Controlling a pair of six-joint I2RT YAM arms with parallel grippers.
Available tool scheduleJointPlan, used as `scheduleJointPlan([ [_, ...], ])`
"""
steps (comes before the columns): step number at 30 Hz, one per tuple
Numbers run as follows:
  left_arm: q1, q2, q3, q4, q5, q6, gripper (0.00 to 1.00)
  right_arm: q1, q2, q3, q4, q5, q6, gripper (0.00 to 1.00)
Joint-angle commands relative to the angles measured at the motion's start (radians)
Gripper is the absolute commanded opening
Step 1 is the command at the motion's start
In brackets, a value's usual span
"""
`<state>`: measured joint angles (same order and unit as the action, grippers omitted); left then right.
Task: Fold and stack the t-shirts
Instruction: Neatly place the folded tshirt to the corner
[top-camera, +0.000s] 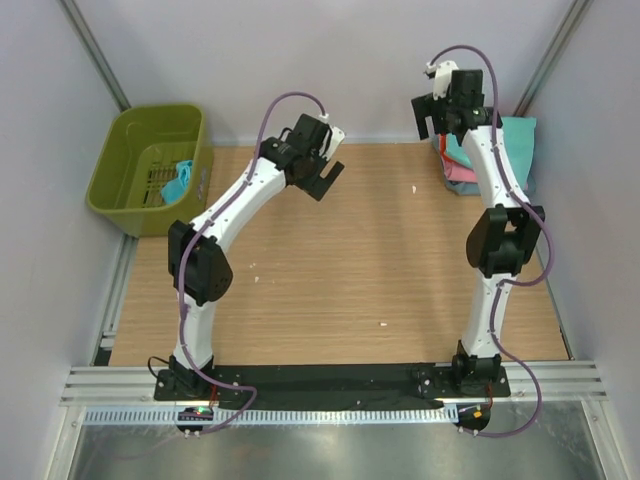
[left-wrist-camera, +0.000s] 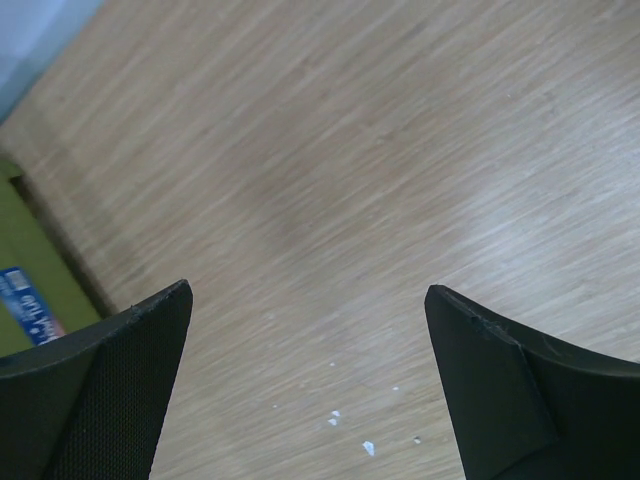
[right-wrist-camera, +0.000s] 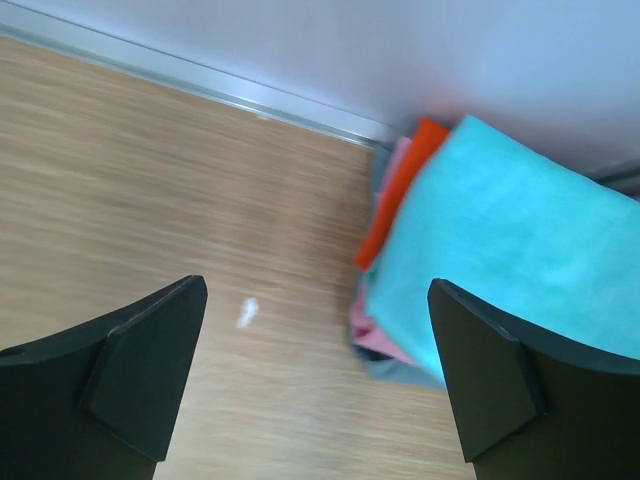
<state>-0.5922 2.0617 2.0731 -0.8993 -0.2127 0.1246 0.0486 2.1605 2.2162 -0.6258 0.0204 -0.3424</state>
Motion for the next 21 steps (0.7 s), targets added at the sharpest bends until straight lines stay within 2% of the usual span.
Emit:
scheduleJointPlan([
  [1,0.034,-0.115,0.091,0.013,-0.097,0.079,1.0,0.086,-0.186,-0.067,-0.021,-0.23,0.163,1.0],
  [2,0.048,-0.123,0.128,0.014,-0.096,0.07,1.0,0.13,-0.198,-0.094,-0.034,-0.264,0.175,1.0],
  [4,0.098,-0.147,0.153,0.028,-0.093,0.008,1.0,0.183,-0.231,-0.145,-0.058,-0.232,0.261,1.0],
  [5,0.113,-0.156,0.153,0.039,-0.112,-0.021,1.0,0.212,-0.225,-0.13,-0.084,-0.187,0.288,1.0],
  [6,0.126,-0.163,0.147,0.051,-0.134,-0.038,1.0,0.284,-0.19,-0.098,-0.173,-0.063,0.319,1.0],
  [7,0.144,-0.17,0.139,0.066,-0.192,-0.055,1.0,0.31,-0.171,-0.029,-0.213,-0.025,0.369,1.0],
  [9,0.161,-0.181,0.086,0.094,-0.25,-0.063,1.0,0.371,-0.189,-0.019,-0.236,0.048,0.387,1.0],
  [13,0.172,-0.215,-0.004,0.092,-0.306,-0.092,1.0,0.431,-0.229,-0.098,-0.201,0.07,0.381,1.0],
  [21,0.166,-0.279,-0.093,0.048,-0.229,-0.082,1.0,0.453,-0.246,-0.147,-0.166,0.128,0.396,1.0],
])
